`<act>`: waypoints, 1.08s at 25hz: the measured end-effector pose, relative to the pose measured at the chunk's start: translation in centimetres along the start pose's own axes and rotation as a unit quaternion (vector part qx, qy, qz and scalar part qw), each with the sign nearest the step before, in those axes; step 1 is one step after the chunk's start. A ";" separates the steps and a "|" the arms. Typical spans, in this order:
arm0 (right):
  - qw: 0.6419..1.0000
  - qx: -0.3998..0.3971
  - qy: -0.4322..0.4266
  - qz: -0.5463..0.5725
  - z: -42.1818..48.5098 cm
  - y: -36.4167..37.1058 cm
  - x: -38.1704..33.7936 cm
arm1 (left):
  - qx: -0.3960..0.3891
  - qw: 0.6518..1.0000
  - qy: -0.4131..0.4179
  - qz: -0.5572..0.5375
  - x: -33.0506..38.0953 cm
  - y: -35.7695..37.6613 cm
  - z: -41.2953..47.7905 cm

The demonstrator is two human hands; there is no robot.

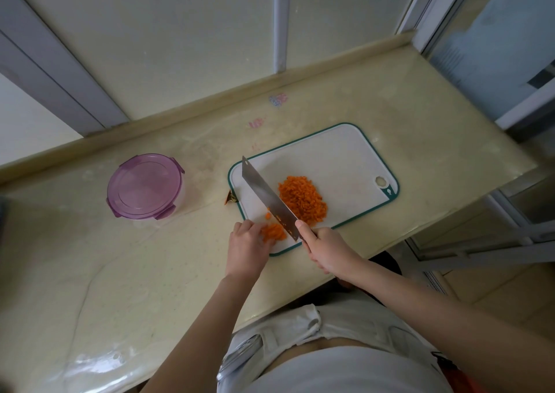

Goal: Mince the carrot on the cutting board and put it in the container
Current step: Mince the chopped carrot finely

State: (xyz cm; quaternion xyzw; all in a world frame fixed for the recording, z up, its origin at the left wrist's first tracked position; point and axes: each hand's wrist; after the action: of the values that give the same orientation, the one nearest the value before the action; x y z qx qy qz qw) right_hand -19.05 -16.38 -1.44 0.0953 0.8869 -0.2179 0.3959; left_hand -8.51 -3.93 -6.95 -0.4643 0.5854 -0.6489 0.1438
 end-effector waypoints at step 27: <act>0.996 -0.001 -0.034 -0.076 2.4 2.0 0.9 | -0.015 0.999 -0.007 0.036 0.4 -0.2 1.3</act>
State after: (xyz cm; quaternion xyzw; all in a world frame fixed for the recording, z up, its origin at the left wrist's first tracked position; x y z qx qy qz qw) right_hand -17.37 -15.76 -4.12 0.0193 0.8777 -0.2499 0.4084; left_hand -7.64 -4.99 -6.77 -0.4494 0.6107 -0.6310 0.1639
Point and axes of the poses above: each hand's wrist, its own z-axis towards the middle knuckle, its own y-axis out of the palm, x = y × z, and after that the axes turned 10 degrees about z, right-handed
